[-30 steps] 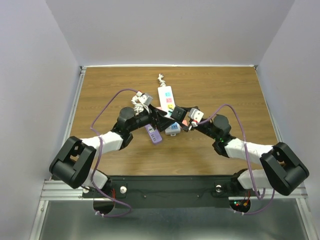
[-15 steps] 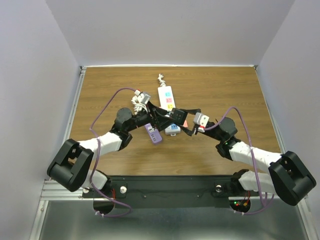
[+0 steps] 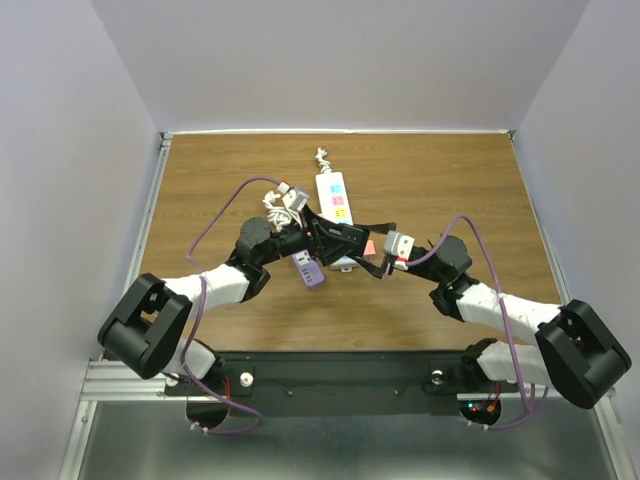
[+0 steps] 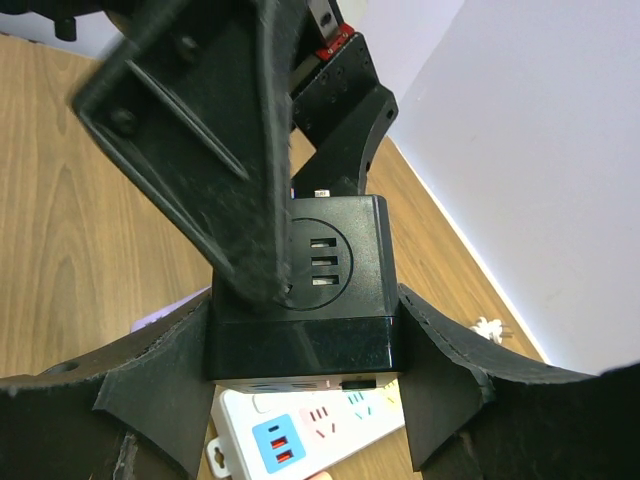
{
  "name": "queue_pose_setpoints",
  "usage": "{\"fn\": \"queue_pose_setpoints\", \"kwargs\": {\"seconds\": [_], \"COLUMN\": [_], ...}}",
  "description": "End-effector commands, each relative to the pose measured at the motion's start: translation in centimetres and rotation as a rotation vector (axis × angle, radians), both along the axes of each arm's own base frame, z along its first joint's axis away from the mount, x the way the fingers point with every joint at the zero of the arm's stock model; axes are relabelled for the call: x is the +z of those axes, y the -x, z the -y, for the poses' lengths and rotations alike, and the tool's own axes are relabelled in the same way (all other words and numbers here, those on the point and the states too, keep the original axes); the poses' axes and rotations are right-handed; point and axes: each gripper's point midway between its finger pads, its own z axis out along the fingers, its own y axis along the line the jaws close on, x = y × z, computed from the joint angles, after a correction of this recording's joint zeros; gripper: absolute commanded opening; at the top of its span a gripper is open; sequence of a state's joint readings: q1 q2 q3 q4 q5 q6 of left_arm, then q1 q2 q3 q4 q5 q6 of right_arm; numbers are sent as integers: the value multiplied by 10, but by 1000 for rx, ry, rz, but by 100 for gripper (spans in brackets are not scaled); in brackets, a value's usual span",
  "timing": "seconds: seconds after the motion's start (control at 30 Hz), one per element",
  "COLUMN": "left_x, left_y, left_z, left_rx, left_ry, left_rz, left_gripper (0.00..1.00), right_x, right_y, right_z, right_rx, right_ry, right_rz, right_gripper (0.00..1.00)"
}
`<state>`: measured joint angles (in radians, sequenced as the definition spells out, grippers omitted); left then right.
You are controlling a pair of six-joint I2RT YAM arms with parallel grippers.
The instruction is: Insert the plug
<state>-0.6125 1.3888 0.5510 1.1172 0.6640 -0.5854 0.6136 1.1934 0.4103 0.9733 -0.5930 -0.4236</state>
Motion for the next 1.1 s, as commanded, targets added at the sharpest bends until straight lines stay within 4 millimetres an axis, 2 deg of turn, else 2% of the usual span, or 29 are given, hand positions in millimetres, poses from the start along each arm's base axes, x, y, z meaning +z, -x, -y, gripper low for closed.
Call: {"fn": "queue_pose_setpoints", "kwargs": {"seconds": [0.0,0.03,0.07,0.1,0.2,0.23,0.27,0.3,0.33,0.4,0.43,0.57,0.7,0.8,0.93,0.97,1.0,1.07], "left_x": [32,35,32,32,24,22,21,22,24,25,26,38,49,58,69,70,74,77], "left_y": [8,10,10,11,12,12,12,13,11,9,3,-13,-18,-24,-35,-34,-35,-36], "left_z": [9,10,12,13,18,19,19,20,19,17,13,-3,-13,-21,-37,-39,-41,-46], "left_rx": [-57,-69,-75,-81,-117,-131,-132,-134,-129,-116,-93,-17,17,54,93,86,90,82], "left_ry": [62,67,64,63,49,46,46,47,46,41,37,33,33,24,32,33,44,47], "left_rz": [101,113,110,110,106,113,116,130,153,179,188,278,369,444,508,516,542,564], "left_gripper": [86,73,65,48,21,4,0,0,0,0,0,0,0,0,0,0,0,0], "right_x": [22,21,19,18,19,18,19,19,19,19,20,29,42,55,74,76,82,84], "right_y": [1,2,0,-1,-5,-9,-11,-13,-16,-20,-25,-42,-52,-55,-63,-59,-66,-62], "right_z": [-7,-8,-9,-9,-10,-9,-8,-6,-4,-1,2,11,16,16,31,30,39,39], "right_rx": [23,27,26,25,12,-10,-22,-35,-59,-84,-119,-219,-246,-221,-188,-139,-140,-76], "right_ry": [-34,-30,-24,-23,-30,-38,-42,-45,-55,-64,-80,-142,-197,-240,-284,-292,-303,-302], "right_rz": [91,90,88,87,70,52,46,42,26,14,-8,-62,-95,-123,-147,-178,-183,-207], "right_gripper": [1,0,0,1,4,18,28,36,51,67,99,100,100,100,100,100,100,100]}}
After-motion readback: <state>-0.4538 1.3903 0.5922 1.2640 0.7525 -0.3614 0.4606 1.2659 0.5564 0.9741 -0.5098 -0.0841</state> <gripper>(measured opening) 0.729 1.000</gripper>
